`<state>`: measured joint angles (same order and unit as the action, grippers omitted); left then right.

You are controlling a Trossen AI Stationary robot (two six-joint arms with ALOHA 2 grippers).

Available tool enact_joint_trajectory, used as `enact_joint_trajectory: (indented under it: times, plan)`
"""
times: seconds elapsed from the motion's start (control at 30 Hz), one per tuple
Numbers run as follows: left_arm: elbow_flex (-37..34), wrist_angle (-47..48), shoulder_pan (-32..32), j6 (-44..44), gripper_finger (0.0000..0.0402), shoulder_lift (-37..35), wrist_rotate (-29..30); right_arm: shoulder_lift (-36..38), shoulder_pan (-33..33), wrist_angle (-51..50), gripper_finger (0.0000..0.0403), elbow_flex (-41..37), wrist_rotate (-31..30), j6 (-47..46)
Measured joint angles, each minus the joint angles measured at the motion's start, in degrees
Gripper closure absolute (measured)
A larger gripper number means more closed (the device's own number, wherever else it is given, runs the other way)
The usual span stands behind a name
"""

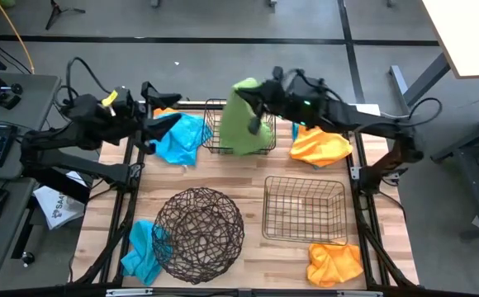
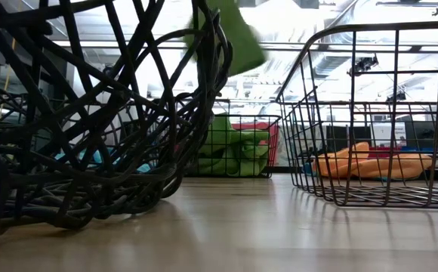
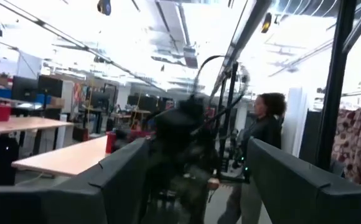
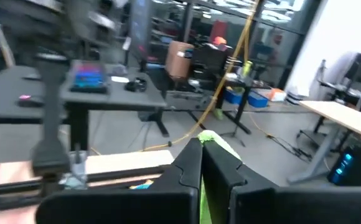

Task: Sort microfiber towel by color & place in baskets
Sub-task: Put the green towel into the top black wire basket, then put the top orange towel into the gold wire basket

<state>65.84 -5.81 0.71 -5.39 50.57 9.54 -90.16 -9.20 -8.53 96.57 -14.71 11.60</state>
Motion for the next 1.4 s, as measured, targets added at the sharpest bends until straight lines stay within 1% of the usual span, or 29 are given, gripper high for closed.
enact_joint_trajectory:
  times: [0.13, 0.23, 0.37, 0.57, 0.7, 0.87, 0.97, 1.03, 1.1, 1.13, 1.23, 1.4]
  plan:
    - [0.00, 0.73, -0.02, 0.02, 0.0140, -1.25, -0.03, -4.55, -3.29, 3.08, 0.0403, 0.00, 0.22, -1.75]
    - [0.00, 2.31, -0.02, 0.04, 0.0140, -2.01, -0.61, -7.23, -4.90, 2.38, 0.0403, 0.00, 0.21, -3.81]
    - [0.00, 4.84, -0.02, 0.04, 0.0140, -3.21, -1.49, -9.77, -5.87, -4.30, 0.0403, 0.00, 0.23, -5.70]
    - [0.00, 7.70, -0.02, 0.04, 0.0140, -5.14, -1.51, -11.73, -5.94, -17.90, 0.0403, 0.00, 1.64, -9.69]
    - [0.00, 8.00, 0.00, 0.07, 0.0140, -5.64, -1.51, -13.13, -6.11, -23.51, 0.0403, 0.00, 2.15, -13.22]
    - [-0.32, 8.63, 0.02, 0.04, 0.0140, -5.42, -1.40, -16.51, -6.96, -23.61, 0.0403, 0.00, 7.93, -18.06]
    - [-0.35, 10.06, 0.02, -1.25, 0.0140, -4.86, -0.92, -17.73, -7.43, -23.52, 0.0397, 0.00, 10.52, -19.13]
    - [-0.39, 10.62, 0.02, -2.19, 0.0140, -4.64, -0.84, -17.85, -8.09, -23.98, 0.0379, 0.00, 13.93, -19.16]
    - [-0.42, 10.33, 0.02, -2.47, 0.0140, -4.16, -0.20, -17.72, -8.67, -24.63, 0.0349, 0.06, 16.86, -19.28]
    - [-0.42, 10.07, 0.01, -2.48, 0.0140, -3.96, 0.55, -17.45, -8.90, -25.44, 0.0329, 0.09, 17.20, -19.28]
    - [-0.42, 8.93, 0.02, -3.38, 0.0140, -2.75, 3.07, -15.97, -9.31, -26.64, 0.0263, 0.11, 15.23, -18.50]
    - [-0.42, 7.11, 0.02, -4.64, 0.0140, -0.05, 5.20, -12.25, -10.46, -30.56, 0.0153, 0.24, 13.90, -12.30]
